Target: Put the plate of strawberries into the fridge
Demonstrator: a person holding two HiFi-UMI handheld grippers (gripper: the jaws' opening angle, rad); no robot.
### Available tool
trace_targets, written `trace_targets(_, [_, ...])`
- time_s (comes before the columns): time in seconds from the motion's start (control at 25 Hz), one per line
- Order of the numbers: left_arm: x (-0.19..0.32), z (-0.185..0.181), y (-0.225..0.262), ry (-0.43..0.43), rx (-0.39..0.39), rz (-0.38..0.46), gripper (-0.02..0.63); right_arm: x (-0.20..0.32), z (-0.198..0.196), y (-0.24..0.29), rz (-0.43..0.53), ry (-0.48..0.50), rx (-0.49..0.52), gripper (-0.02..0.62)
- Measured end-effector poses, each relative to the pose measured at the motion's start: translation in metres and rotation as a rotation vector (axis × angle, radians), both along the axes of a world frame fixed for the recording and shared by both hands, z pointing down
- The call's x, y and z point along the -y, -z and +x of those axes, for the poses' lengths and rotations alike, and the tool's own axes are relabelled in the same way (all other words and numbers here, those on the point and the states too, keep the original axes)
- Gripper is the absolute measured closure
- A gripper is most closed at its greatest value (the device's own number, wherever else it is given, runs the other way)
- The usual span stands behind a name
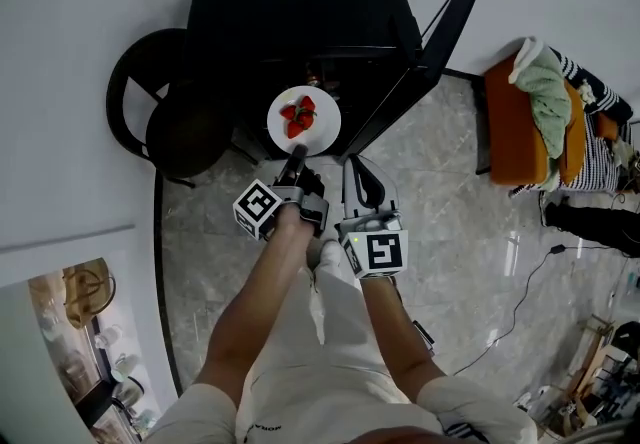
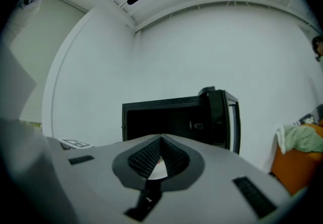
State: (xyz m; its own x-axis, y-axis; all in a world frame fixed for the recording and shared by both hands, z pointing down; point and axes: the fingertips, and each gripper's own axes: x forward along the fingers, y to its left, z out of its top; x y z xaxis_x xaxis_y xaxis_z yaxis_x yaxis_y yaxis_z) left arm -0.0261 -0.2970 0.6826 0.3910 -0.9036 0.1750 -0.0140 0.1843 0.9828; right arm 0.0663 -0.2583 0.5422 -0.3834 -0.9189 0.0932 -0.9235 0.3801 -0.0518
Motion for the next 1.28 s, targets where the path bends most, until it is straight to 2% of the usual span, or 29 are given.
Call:
trace_targets(0.48, [0.03,-0.004,-0.065,-0.021,0.012,-0.065,0.594,-0.001,-0.004,-0.01,0.004,0.007,0.009,0.583])
trace_targets(0.84, [0.049,0.009,-0.093,-0.049,0.026,-0.085,0.594,0.0,0.008,-0.012,-0.002,-0.008,0.003,0.583])
trace_targets(1.08, [0.056,0.002,-0.11,-0.006,-0.016,-0.087,0.594,-0.002,0.011,-0.014,-0.001,-0.008,-0.009,0.583])
trace_targets(1.28, [0.061,-0.003,-0.125,-0.005,0.025,-0.121,0.594,-0.003,0.013,-0.014,-0.002,-0.012,-0.006,0.583])
